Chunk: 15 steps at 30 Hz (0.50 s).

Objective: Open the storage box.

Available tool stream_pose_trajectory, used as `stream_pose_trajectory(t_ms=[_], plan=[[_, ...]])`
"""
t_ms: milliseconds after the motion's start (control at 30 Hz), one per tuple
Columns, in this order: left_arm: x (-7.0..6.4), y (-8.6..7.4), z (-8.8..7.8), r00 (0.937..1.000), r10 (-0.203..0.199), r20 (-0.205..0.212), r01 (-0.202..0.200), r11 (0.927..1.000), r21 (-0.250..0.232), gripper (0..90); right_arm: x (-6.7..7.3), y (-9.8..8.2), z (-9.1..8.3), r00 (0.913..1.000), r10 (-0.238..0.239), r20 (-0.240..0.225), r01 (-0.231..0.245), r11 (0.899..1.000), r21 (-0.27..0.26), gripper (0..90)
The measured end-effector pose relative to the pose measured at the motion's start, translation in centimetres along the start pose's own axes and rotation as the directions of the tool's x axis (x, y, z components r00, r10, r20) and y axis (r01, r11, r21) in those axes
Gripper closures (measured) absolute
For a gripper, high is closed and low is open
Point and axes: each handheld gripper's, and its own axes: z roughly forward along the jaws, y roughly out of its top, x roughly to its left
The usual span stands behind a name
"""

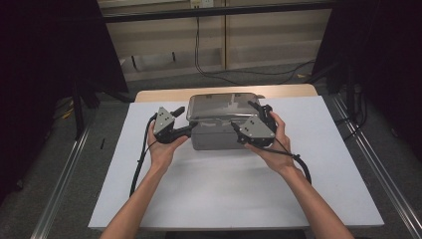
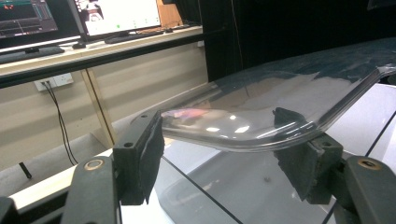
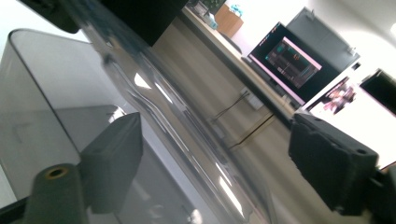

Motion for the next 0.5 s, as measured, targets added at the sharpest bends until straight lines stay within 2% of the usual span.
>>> stream_pose_trajectory(t_ms=[100, 133, 167, 200, 300, 500], plan=[[0.1, 0.1, -0.1, 1.0000, -0.003, -0.005, 0.003, 1.0000, -0.007, 34.8, -0.8, -0.6, -0.1, 0.9972, 0.072, -0.019, -0.072, 0.997, -0.006, 15.2], [0.1, 0.1, -0.1, 1.0000, 0.001, -0.008, -0.001, 1.0000, -0.002, 35.0, -1.1, -1.0, -0.2, 0.9936, 0.110, -0.026, -0.111, 0.994, -0.013, 14.8], [0.1, 0.1, -0.1, 1.0000, -0.003, -0.007, 0.003, 1.0000, -0.004, 35.0, -1.1, -1.0, -0.2, 0.9936, 0.110, -0.026, -0.111, 0.994, -0.013, 14.8], [0.1, 0.1, -0.1, 1.0000, 0.002, -0.006, -0.002, 1.0000, 0.000, 35.0, -1.3, -1.5, -0.3, 0.9894, 0.140, -0.036, -0.141, 0.990, -0.013, 14.5], [0.1, 0.1, -0.1, 1.0000, 0.004, -0.003, -0.004, 1.0000, 0.003, 35.0, -1.6, -2.0, -0.4, 0.9858, 0.165, -0.033, -0.165, 0.986, -0.011, 14.2], [0.1, 0.1, 0.0, 1.0000, -0.008, 0.004, 0.008, 0.9999, -0.008, 36.2, -2.7, -3.3, -0.4, 0.9640, 0.260, -0.055, -0.261, 0.965, -0.012, 11.4]])
